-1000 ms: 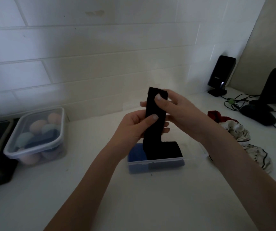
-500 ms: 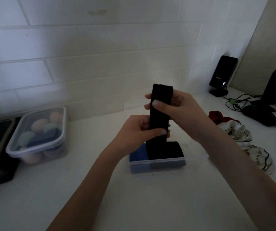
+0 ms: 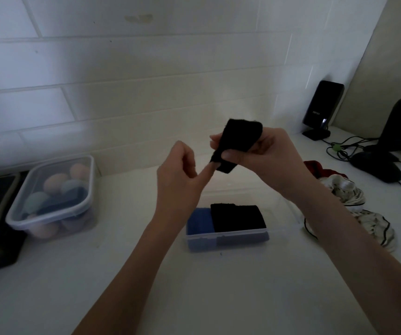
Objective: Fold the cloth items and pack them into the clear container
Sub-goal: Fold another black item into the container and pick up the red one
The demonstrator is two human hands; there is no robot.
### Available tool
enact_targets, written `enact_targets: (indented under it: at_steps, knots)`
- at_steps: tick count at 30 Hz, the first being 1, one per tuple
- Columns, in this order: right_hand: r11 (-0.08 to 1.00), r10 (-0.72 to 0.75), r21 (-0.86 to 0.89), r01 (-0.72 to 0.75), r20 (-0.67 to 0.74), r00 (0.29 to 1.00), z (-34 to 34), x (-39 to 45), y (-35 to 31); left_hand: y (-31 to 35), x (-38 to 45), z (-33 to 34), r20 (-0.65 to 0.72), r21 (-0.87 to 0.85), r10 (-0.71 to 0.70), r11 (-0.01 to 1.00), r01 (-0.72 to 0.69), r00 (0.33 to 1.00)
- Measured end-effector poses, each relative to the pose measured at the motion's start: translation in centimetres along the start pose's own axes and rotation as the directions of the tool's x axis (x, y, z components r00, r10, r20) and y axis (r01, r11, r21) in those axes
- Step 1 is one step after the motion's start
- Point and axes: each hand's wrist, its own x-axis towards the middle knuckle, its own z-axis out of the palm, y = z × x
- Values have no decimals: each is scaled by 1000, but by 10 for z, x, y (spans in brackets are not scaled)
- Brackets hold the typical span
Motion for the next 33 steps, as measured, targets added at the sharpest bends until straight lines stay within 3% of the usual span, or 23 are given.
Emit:
enact_targets:
  at_steps: [5, 9, 11, 14, 18, 21, 26, 30, 33]
  knots:
    - [990, -41, -131, 42, 16, 999, 5, -1, 1, 4, 1, 2, 233, -221, -215, 938, 267, 949]
    - [927, -50, -362, 97, 137, 989, 8, -5, 4, 6, 11, -1, 377, -517, -505, 581, 629, 777]
    - [890, -49, -431, 150, 236, 971, 12, -6, 6, 1, 14, -4, 455, -505, -496, 540, 673, 739]
    - [856, -43, -478, 195, 310, 950, 18, -8, 8, -3, 13, -8, 527, -497, -410, 563, 661, 745]
    - [857, -49, -474, 202, 314, 948, 20, -9, 11, -5, 13, -11, 506, -528, -402, 555, 643, 763]
    - [906, 8, -416, 80, 205, 979, 21, -9, 12, -3, 11, -10, 479, -537, -361, 600, 593, 800]
    - [972, 151, -189, -142, 33, 988, 21, -4, 15, -5, 10, -6, 302, -451, -319, 782, 430, 898]
    - [961, 192, -188, -202, -67, 979, 21, -2, 15, 0, 8, -4, 332, -451, -277, 793, 409, 902]
    - [938, 142, -293, -183, -154, 978, 19, -1, 17, 2, 5, -1, 340, -430, -239, 821, 376, 910]
